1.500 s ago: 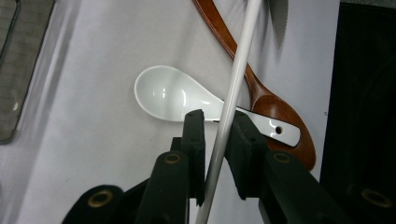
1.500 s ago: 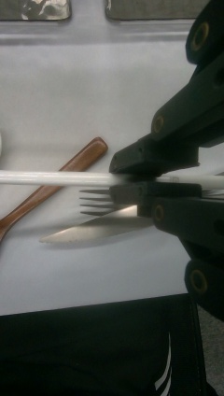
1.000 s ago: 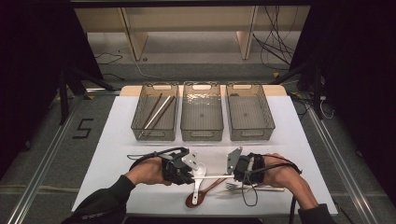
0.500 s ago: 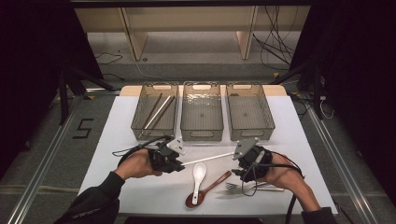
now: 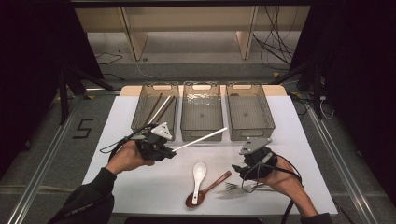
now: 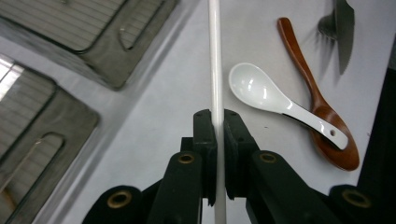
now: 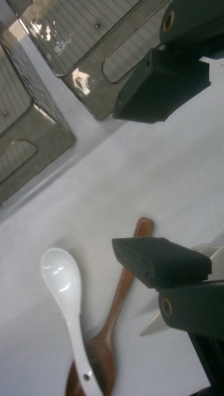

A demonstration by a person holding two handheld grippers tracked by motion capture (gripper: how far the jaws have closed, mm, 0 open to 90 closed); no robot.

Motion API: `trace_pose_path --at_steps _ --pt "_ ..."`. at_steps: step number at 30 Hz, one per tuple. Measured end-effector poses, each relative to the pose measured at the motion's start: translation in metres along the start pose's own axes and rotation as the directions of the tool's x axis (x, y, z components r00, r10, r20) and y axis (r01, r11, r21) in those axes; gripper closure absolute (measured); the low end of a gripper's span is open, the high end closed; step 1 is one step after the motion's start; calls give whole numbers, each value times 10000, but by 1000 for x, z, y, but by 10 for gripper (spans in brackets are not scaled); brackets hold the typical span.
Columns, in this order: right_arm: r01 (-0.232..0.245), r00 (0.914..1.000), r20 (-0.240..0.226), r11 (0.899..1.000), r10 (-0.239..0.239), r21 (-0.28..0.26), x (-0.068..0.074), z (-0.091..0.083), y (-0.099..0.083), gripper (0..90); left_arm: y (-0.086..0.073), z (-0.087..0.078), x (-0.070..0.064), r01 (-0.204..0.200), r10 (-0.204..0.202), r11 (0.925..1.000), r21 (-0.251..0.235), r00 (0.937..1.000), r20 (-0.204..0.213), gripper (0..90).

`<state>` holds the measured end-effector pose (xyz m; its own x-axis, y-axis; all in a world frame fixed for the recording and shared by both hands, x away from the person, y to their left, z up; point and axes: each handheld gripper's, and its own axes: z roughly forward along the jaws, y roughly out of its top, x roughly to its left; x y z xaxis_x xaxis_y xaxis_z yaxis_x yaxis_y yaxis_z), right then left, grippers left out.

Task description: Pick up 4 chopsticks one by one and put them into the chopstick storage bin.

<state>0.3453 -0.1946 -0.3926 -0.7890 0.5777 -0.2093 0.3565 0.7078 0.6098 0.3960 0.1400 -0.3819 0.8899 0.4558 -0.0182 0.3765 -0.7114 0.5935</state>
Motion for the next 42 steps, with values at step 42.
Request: trace_pose_path --at_steps 42 --pt "-2192 9757 -286 9631 2174 -1563 -4 -11 -25 281 -28 -30 81 3066 -3225 9451 -1131 9310 -1710 849"
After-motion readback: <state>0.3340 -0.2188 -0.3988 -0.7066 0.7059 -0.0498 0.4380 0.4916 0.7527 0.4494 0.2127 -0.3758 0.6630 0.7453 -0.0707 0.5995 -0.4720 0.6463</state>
